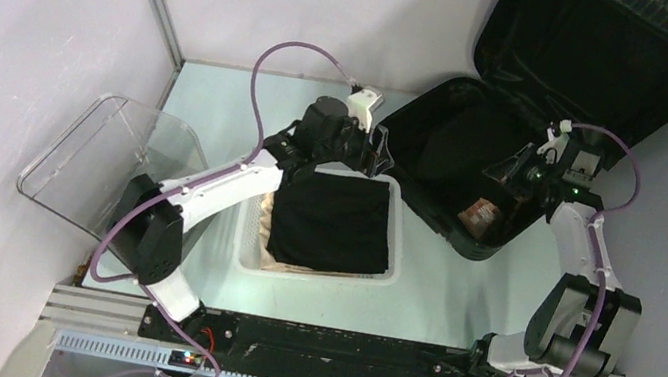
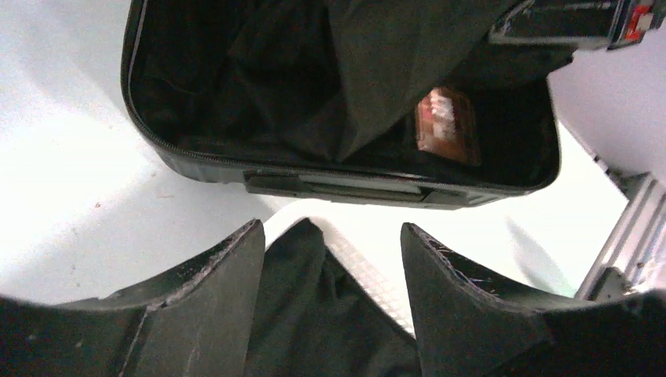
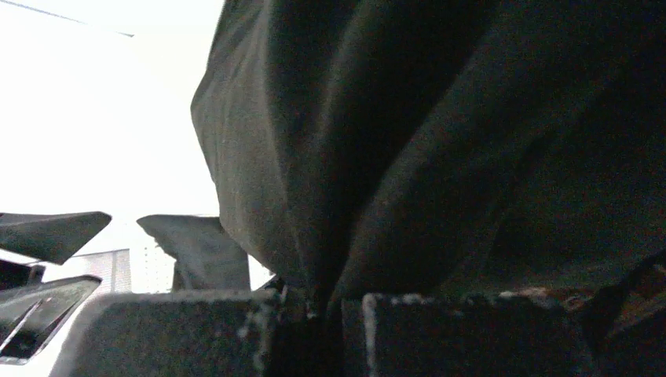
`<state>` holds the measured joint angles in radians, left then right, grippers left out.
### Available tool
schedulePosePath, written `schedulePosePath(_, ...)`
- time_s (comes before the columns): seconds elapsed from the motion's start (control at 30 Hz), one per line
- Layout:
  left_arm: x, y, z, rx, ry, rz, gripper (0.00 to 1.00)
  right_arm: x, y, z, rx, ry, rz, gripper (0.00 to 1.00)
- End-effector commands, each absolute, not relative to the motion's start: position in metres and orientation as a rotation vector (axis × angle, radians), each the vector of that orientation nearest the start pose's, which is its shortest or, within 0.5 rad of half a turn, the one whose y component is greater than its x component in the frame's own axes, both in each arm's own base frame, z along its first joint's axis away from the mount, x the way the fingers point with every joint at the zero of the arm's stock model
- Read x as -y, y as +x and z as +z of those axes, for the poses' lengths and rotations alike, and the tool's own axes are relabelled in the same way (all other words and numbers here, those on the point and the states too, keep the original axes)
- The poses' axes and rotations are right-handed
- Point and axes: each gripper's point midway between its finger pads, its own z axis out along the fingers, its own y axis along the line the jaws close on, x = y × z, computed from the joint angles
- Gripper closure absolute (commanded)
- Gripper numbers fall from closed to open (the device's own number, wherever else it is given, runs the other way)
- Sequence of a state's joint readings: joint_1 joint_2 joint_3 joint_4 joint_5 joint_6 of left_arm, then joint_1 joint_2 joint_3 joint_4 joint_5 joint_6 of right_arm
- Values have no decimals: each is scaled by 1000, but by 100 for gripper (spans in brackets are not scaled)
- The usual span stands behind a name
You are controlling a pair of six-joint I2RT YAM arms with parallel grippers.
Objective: Open, take out, and arrange the luggage
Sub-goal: Adjust the clothes in the opened luggage.
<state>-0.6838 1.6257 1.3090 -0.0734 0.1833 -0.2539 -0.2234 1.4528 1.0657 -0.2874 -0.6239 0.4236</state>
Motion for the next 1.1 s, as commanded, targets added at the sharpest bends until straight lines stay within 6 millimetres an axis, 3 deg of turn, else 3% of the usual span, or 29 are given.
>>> schedulePosePath(0.0,351,363,299,-1802,393,-908,30,-47,386,226,-2085,366,957,100)
schedulePosePath(0.2,369,349,314,-1870,6,-1231,25,-72,374,247,-2064,344,1031,100)
schedulePosePath(0.3,368,349,295,-1897,-96,-1237,23,-80,368,252,-2069,326,1021,100)
schedulePosePath(0.4,368,352,279,-1960,-100,-1179,23,-89,357,249,-2102,277,1003,100)
schedulePosePath(0.53,381,348,269,-1990,17,-1175,24,-90,333,223,-2223,232,951,100)
schedulePosePath(0.67,372,346,246,-2069,42,-1069,23,-83,309,204,-2281,201,884,100)
schedulePosePath(0.9,383,338,239,-2086,-51,-1161,16,-102,281,190,-2281,128,1025,100)
schedulePosePath(1.07,396,329,226,-2106,-81,-1193,15,-104,276,185,-2256,139,1022,100)
